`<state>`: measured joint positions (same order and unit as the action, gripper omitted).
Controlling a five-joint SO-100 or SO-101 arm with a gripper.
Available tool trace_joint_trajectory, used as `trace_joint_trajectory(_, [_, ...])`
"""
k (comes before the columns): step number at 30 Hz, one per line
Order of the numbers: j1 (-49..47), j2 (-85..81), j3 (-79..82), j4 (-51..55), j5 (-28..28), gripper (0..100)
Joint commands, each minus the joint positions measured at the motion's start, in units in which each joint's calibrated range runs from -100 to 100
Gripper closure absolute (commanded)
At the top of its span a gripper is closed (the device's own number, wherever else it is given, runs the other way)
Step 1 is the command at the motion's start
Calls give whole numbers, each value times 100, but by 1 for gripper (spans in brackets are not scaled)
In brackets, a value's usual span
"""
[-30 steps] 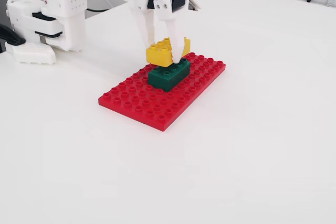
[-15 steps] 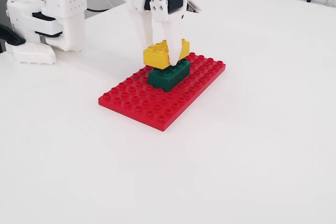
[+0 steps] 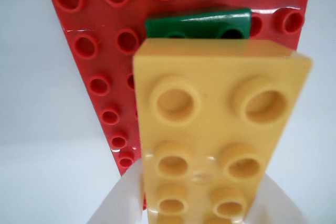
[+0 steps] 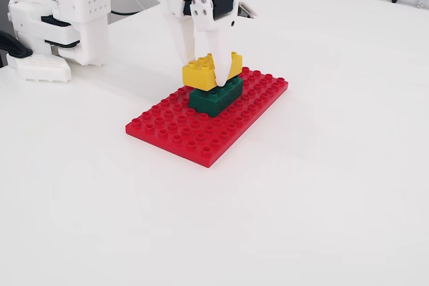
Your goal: Put yellow lego brick onto the green one
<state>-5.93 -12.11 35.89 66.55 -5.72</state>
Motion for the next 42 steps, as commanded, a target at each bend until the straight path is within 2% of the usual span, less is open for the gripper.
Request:
trace_joint_trajectory(1, [11,-24,67,-115,-7,91])
trace_joint_trajectory(42, [-26,59,157,-522,-1,91])
